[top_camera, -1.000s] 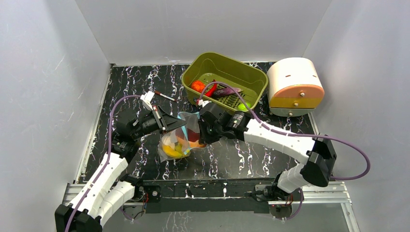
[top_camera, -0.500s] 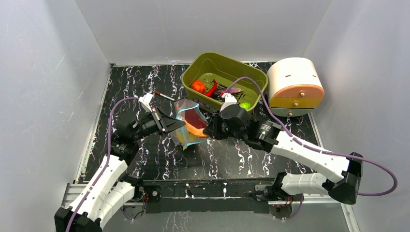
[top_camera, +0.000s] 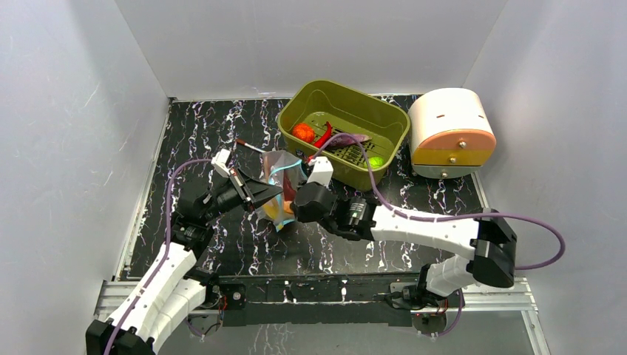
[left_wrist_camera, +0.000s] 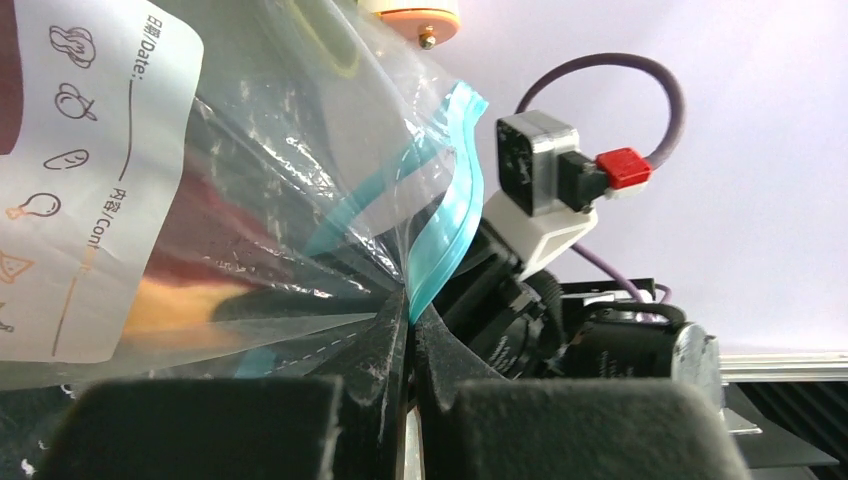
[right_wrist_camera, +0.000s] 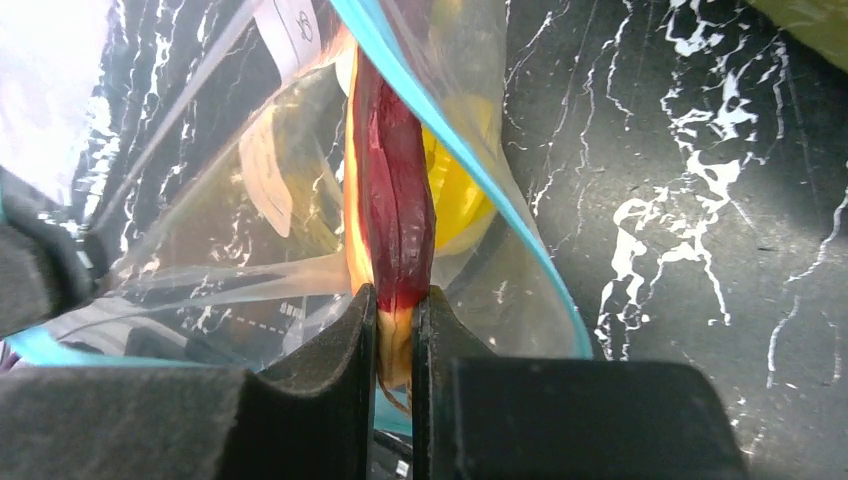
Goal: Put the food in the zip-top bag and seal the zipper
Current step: Adjust the zipper food storage bag at the center of the board.
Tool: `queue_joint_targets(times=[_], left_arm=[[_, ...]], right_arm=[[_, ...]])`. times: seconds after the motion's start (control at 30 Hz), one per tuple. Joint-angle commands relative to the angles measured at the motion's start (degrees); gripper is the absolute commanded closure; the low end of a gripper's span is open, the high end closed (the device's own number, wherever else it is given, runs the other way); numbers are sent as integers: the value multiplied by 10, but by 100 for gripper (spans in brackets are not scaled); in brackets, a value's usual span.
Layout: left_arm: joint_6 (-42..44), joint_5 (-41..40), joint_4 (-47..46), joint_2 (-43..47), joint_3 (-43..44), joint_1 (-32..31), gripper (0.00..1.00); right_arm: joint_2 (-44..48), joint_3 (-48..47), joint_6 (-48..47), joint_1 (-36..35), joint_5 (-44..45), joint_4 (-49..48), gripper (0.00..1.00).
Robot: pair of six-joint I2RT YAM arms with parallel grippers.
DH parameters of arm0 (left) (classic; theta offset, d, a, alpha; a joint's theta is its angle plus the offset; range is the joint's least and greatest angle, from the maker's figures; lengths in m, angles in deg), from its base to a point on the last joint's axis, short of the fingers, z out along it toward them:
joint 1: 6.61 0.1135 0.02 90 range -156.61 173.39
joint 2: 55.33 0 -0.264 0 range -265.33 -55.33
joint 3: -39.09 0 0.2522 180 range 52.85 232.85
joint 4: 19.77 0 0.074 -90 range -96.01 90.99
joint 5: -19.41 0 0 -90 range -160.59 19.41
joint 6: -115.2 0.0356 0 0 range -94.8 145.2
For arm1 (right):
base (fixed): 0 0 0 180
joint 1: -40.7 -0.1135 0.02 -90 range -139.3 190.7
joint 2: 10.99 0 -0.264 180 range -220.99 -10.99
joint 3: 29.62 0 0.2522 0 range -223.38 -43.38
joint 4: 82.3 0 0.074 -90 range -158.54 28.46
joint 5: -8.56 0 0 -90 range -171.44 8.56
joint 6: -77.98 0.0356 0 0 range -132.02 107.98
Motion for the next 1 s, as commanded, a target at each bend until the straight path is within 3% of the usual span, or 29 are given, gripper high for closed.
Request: queue_joint_targets(times=[0.0,0.1,0.33,0.43,0.6,0.87,0.97], left_arm=[[-43,-2,-26,31,-6,2,100],[-61,-14,-24,43,-15,2,100],[-70,-12,-20,46,-20,1,100],[-72,-12,-24,44,-19,2,100],[-89,-8,-51,34,-23,1,100],[-92,-4,-59,26,-20,2,100],[-93,-3,-58,25,-18,2,100]], right_arm=[[-21,-41,32,-24,42,-69,85],[-36,-62,37,-27,13,-38,61],[46,-140,3,-23,-30,113,42],[78,-172,5,-17,-41,179,42],[146,-116,50,-14,1,230,45],[183,-34,64,4,14,208,57],[195,6,57,54,-22,177,68]])
